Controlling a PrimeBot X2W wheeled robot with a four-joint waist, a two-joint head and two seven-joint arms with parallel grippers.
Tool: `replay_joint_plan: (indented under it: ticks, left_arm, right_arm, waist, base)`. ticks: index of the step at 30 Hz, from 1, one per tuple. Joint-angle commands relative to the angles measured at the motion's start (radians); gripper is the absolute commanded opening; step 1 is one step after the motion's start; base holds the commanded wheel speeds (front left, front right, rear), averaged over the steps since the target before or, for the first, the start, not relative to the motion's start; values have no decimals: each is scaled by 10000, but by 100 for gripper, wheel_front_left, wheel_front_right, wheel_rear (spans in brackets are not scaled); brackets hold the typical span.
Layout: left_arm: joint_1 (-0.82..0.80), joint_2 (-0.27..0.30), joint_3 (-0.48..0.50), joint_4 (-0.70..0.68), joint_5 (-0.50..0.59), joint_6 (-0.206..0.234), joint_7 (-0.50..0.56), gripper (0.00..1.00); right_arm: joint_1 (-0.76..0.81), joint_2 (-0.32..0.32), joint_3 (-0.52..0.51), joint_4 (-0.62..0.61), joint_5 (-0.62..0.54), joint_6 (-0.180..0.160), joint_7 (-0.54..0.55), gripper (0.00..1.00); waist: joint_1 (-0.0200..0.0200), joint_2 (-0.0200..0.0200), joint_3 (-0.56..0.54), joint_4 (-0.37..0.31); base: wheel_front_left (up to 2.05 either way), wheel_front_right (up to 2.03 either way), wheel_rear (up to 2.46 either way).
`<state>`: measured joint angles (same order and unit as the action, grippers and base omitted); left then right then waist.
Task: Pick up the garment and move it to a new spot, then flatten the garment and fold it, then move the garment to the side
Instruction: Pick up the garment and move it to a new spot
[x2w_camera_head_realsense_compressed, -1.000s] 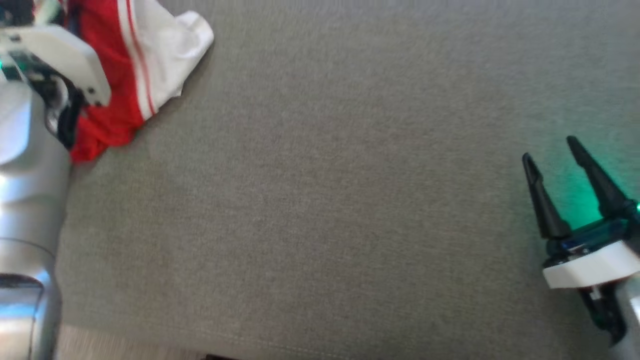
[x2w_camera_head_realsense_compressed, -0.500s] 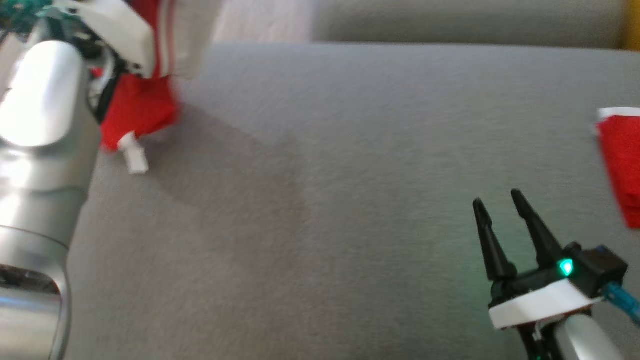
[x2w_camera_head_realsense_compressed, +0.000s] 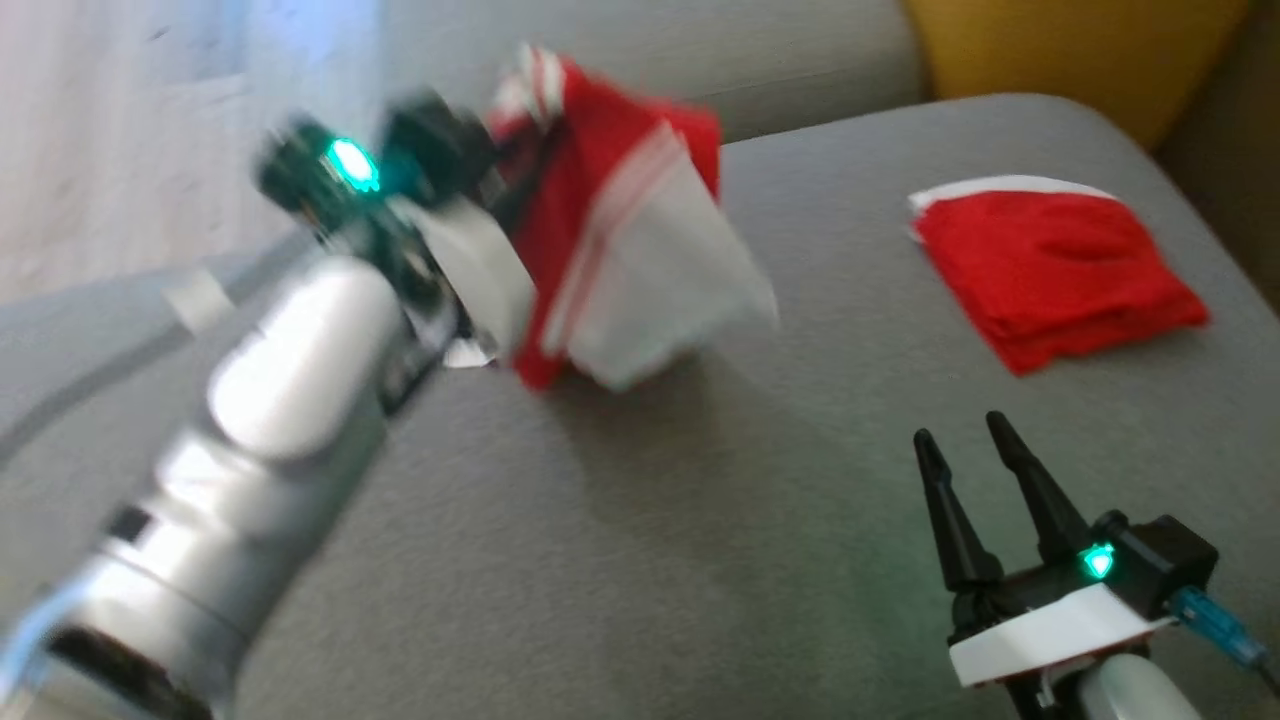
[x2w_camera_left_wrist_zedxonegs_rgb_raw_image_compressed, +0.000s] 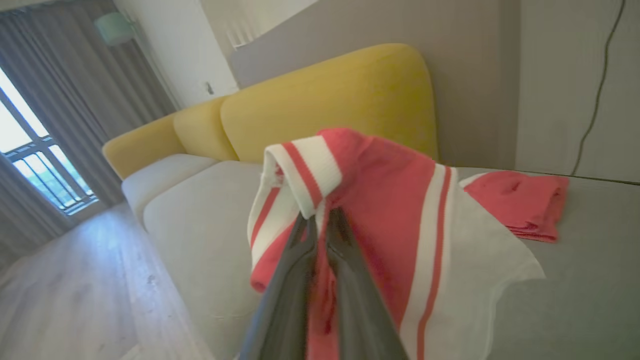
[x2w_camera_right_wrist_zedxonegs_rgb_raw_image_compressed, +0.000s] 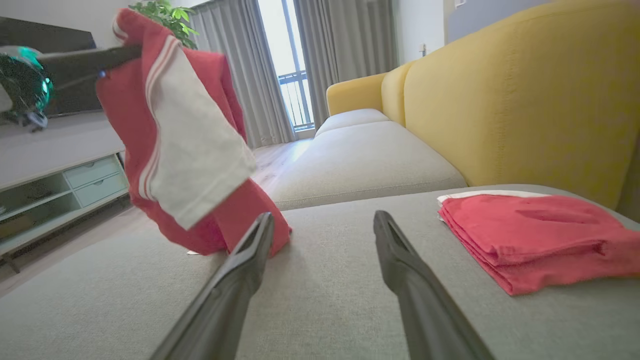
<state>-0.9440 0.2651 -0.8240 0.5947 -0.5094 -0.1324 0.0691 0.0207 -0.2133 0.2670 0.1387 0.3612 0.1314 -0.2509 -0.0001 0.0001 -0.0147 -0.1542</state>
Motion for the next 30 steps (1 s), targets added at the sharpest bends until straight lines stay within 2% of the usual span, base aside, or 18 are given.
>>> replay_joint_plan:
  ticks: [1,5,11,12,13,14,15,18,21,22,30]
  left_arm:
    - [-143,202,231,-292,-95,18,-26,0]
    - [1837,-255,-218,-179,-533,201,-312,0]
    - [3905,-782,-714,219,-538,866,-1228,0]
    - [4061,-877,-679,255,-603,956,-1363,16]
    - [4192,-956,-684,284,-629,1019,-1475,42]
    - [4292,-1013,-687,309,-630,1099,-1591,86]
    - [4370,-1054,-669,315,-600,1230,-1757,100]
    - [4614,-1144,-663,238,-485,1544,-2289,100]
    - [4925,-1125,-486,13,-419,2039,-2773,100]
    - [4925,-1125,-486,13,-419,2039,-2773,100]
    - [6095,-489,562,-1640,-72,3537,-3291,100]
  right_arm:
    - [-265,5,208,-305,60,-7,-108,100]
    - [-199,149,210,-266,35,-7,-108,100]
    - [-306,367,258,-270,5,-7,-108,100]
    - [-329,382,247,-265,4,-7,-108,100]
    - [-334,392,226,-256,6,-7,-108,100]
    - [-324,389,202,-236,4,-7,-108,100]
    - [-300,383,168,-211,-4,-7,-108,100]
    - [-151,365,1,-122,-19,-7,-108,100]
    - [119,345,-105,-34,-21,-7,-108,100]
    - [119,345,-105,-34,-21,-7,-108,100]
    - [649,488,-468,96,-89,-7,-108,100]
  waist:
    - [1,-1,-83,-595]
    - [1,-1,172,-1125]
    - [1,-1,886,-1273]
    - [1,-1,936,-1225]
    - [1,-1,962,-1156]
    - [1,-1,950,-1074]
    - [1,-1,911,-981]
    - [1,-1,654,-575]
    - [1,-1,240,-105]
    - [1,-1,240,-105]
    - [1,-1,-534,1217]
  base:
    - [0,0,0]
    - [0,0,0]
    - [0,0,0]
    - [0,0,0]
    - [0,0,0]
    - [0,0,0]
    - [0,0,0]
    - [0,0,0]
    - [0,0,0]
    - [0,0,0]
    - [0,0,0]
